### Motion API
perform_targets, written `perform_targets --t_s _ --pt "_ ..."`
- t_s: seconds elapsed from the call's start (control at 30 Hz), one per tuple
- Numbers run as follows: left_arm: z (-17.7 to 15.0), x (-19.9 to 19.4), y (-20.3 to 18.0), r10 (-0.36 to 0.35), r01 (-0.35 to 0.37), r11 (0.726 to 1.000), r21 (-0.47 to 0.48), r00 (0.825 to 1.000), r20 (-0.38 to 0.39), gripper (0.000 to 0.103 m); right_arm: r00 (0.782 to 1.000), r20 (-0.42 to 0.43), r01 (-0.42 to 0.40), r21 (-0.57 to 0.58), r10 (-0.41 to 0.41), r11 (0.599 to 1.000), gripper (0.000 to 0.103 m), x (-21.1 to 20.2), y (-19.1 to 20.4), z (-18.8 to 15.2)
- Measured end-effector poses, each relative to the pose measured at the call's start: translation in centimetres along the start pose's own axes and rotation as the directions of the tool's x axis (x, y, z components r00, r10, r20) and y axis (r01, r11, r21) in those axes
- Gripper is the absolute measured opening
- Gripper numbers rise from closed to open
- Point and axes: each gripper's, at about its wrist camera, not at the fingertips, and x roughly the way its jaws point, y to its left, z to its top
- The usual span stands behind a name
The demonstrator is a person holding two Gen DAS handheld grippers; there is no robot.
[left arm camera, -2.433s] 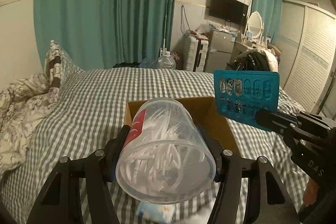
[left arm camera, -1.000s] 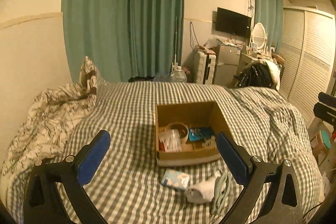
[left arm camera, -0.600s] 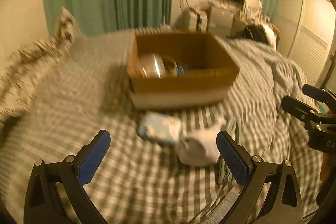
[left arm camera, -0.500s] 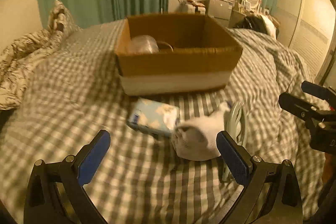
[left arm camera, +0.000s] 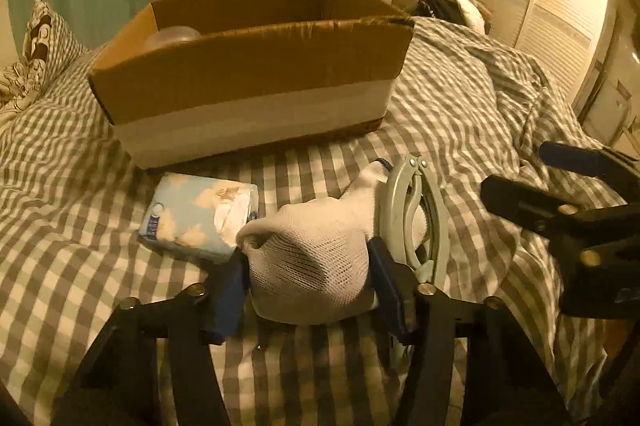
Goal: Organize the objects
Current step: 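Grasp the white mesh sock with the left tool, then grasp the grey plastic hanger with the right tool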
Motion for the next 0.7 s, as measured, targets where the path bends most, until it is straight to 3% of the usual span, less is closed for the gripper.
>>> perform_targets --t_s 0.1,0.27,0.4,0.7 --pt "-0.2 -2.0 0.8 0.023 -0.023 0.999 -0.024 1.000 0.015 0.052 1.000 -0.012 -0.011 -0.006 0.010 1.000 0.096 -0.2 0.7 -0.1" --pt "0.2 -6.1 4.2 0.030 -0.018 0.995 -0.102 0.993 0.111 0.051 0.999 -0.023 -0.027 -0.035 0.027 0.999 0.096 -0.4 2.5 -0.3" --pt "0.9 -8.1 6.4 0.134 -0.113 0.985 -0.126 0.977 0.168 0.051 0.997 -0.056 -0.047 -0.070 0.043 0.996 0.096 0.4 4.5 -0.9" --pt "0.2 -6.9 6.8 0.124 -0.109 0.987 -0.115 0.984 0.129 0.051 0.987 -0.152 -0.066 -0.071 0.055 0.995 0.095 5.0 6.7 -2.2"
